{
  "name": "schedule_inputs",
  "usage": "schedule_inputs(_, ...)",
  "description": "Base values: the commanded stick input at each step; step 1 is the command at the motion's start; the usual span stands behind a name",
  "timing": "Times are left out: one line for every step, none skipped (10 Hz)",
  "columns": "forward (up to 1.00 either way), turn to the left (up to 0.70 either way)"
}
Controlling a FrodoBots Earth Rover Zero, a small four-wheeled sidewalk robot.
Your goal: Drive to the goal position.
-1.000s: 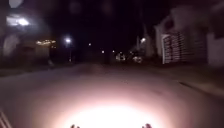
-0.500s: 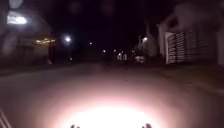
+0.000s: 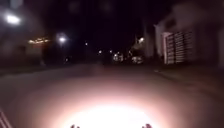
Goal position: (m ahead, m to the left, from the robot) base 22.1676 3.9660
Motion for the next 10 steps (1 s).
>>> schedule_inputs(0.85, 0.00)
schedule_inputs(0.85, 0.00)
schedule_inputs(0.85, 0.00)
schedule_inputs(0.85, 0.00)
schedule_inputs(0.85, 0.00)
schedule_inputs(0.85, 0.00)
schedule_inputs(0.85, 0.00)
schedule_inputs(0.85, 0.00)
schedule_inputs(0.85, 0.00)
schedule_inputs(0.85, 0.00)
